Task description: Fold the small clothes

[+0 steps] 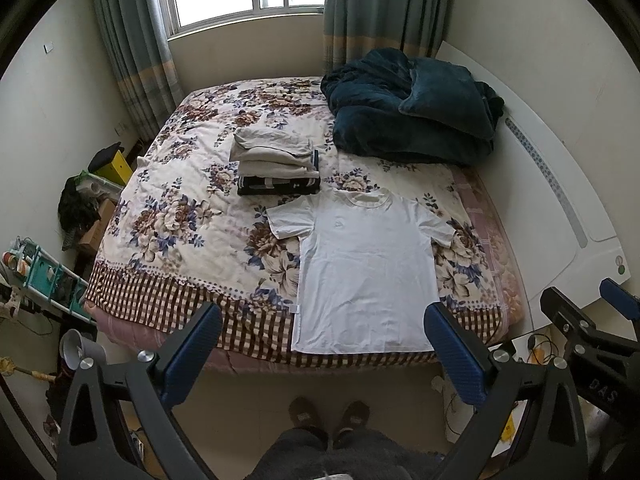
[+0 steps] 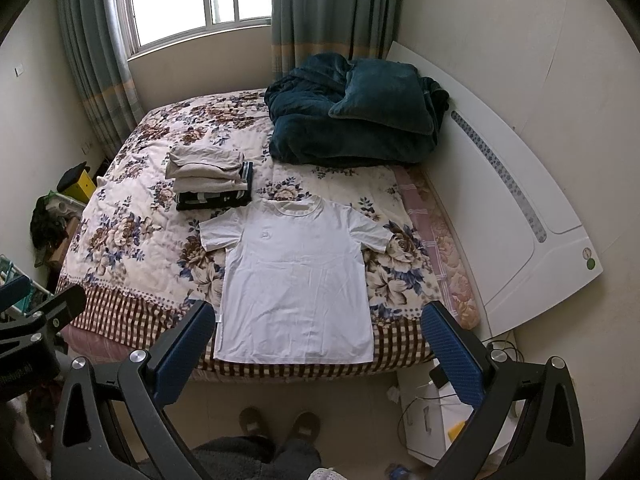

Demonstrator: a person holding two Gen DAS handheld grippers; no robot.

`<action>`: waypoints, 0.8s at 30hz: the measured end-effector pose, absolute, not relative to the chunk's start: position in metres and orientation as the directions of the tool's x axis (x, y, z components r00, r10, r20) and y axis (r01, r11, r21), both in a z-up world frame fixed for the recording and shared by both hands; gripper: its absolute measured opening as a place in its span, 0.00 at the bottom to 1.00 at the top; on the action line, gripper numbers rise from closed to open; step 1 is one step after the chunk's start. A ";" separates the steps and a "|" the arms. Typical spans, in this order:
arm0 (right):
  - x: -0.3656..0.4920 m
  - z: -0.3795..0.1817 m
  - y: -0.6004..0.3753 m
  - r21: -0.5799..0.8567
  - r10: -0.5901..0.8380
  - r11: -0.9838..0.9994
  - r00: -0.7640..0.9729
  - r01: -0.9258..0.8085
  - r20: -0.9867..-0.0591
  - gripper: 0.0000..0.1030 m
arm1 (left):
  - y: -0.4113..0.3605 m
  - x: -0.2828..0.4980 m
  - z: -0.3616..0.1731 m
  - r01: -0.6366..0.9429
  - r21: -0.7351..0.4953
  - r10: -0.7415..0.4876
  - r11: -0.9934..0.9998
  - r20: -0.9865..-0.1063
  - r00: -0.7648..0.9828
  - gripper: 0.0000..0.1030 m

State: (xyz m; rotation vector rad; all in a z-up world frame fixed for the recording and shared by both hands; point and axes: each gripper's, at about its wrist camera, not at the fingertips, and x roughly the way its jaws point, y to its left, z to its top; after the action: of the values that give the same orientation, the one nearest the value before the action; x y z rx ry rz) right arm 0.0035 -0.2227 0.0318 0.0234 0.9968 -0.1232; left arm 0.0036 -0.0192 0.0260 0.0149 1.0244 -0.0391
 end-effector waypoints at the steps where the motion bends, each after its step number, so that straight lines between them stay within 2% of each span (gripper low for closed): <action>1: 0.003 0.028 -0.223 -0.037 -0.093 0.993 0.537 0.114 -0.838 1.00 | -0.024 0.006 0.027 0.040 -0.005 -0.025 0.999 -0.854 0.519 1.00; 12: 0.006 0.038 -0.221 -0.037 -0.089 0.993 0.534 0.108 -0.841 1.00 | -0.027 -0.001 0.023 0.028 -0.014 -0.026 1.000 -0.854 0.519 1.00; 18: 0.012 0.045 -0.227 -0.027 -0.079 0.994 0.533 0.104 -0.843 1.00 | -0.040 0.012 0.010 -0.025 0.016 0.027 1.000 -0.830 0.557 1.00; 24: 0.047 -0.011 -0.271 -0.032 -0.104 0.989 0.525 0.143 -0.844 1.00 | -0.048 0.072 -0.029 -0.089 0.081 0.118 0.993 -0.804 0.583 1.00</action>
State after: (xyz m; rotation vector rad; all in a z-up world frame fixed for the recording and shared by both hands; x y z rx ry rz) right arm 0.0466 -0.2711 -0.0107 0.0430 1.0069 -0.1478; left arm 0.0717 -0.0479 -0.0295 0.0330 0.9403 0.1205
